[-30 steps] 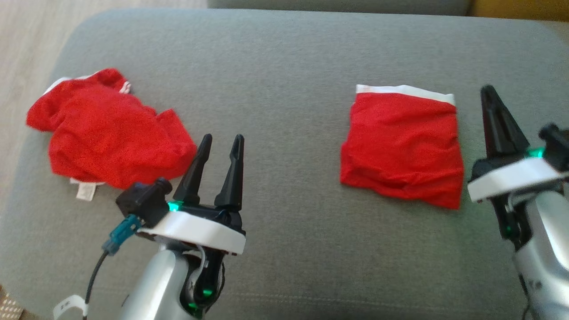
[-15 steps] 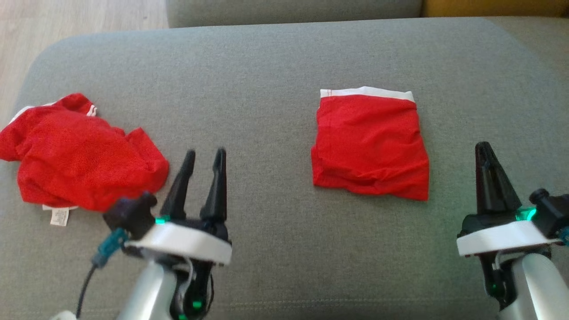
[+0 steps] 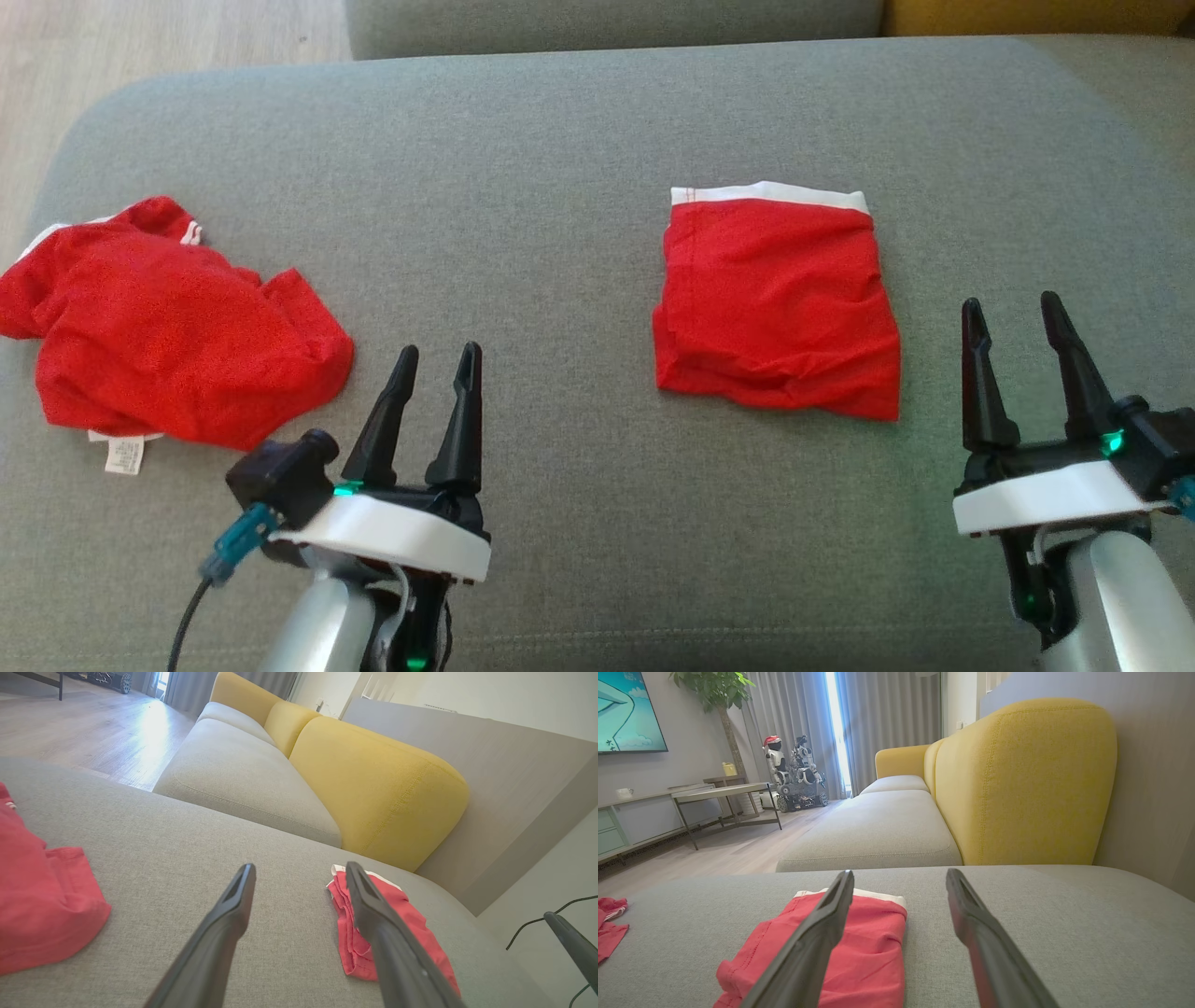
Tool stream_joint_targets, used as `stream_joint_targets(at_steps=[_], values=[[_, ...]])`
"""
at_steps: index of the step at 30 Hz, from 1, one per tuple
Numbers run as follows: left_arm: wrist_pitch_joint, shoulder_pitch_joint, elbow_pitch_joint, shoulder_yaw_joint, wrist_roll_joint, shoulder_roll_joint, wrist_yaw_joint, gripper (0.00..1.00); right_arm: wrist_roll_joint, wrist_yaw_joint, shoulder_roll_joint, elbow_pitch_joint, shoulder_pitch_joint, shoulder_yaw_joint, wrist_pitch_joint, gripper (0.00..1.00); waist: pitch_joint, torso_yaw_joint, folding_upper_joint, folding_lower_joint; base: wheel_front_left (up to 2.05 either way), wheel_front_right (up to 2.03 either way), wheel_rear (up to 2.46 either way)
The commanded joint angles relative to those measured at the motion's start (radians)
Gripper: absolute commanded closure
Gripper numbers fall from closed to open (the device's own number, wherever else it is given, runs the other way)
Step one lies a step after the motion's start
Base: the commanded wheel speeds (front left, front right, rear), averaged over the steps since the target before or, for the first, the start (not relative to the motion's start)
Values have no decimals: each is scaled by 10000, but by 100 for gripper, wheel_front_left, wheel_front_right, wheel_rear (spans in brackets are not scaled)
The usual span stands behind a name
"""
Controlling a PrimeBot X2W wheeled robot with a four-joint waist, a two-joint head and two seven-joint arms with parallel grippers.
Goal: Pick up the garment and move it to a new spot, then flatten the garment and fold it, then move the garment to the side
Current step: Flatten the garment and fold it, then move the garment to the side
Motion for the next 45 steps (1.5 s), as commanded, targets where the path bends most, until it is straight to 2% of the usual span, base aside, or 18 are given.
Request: stream_joint_targets(at_steps=[1, 8, 21, 29, 30, 31, 38, 45], values=[[-122, -365, -386, 385, 125, 18, -48, 0, -24, -7, -19, -266, -72, 194, -108, 0, 18, 17, -1, 0, 0, 0, 0], [-122, -581, -509, 142, 67, 18, -46, 0, 605, -7, 65, 168, -568, 82, 26, 0, 598, 246, -1, 0, 0, 0, 0], [-122, -1330, -505, -78, 47, 18, -48, 0, 1240, -7, -278, 2595, -2641, 180, 1366, 0, 1890, 898, -1, 0, 0, 0, 0], [-122, -1564, -552, -227, 58, 18, -44, 0, 1553, -7, -437, 3559, -3257, 545, 1583, 0, 2258, 1138, -1, 0, 0, 0, 0], [-122, -1575, -555, -239, 58, 18, -35, 0, 1473, -7, -535, 3629, -3317, 698, 1486, 56, 2279, 1149, -1, 0, 0, 0, 0], [-122, -1585, -559, -252, 59, 18, -26, 0, 1292, -7, -671, 3702, -3389, 799, 1294, 100, 2299, 1155, -1, 0, 0, 0, 0], [-122, -1644, -531, -292, 80, 18, 29, 0, 558, -7, -1076, 4541, -3778, 1247, 702, 100, 2232, 1100, -1, 0, 0, 0, 0], [-122, -1646, -665, -135, 209, 18, 13, 0, -332, -7, -1591, 4681, -4312, 1793, 443, 100, 2066, 666, -1, 0, 0, 0, 0]])
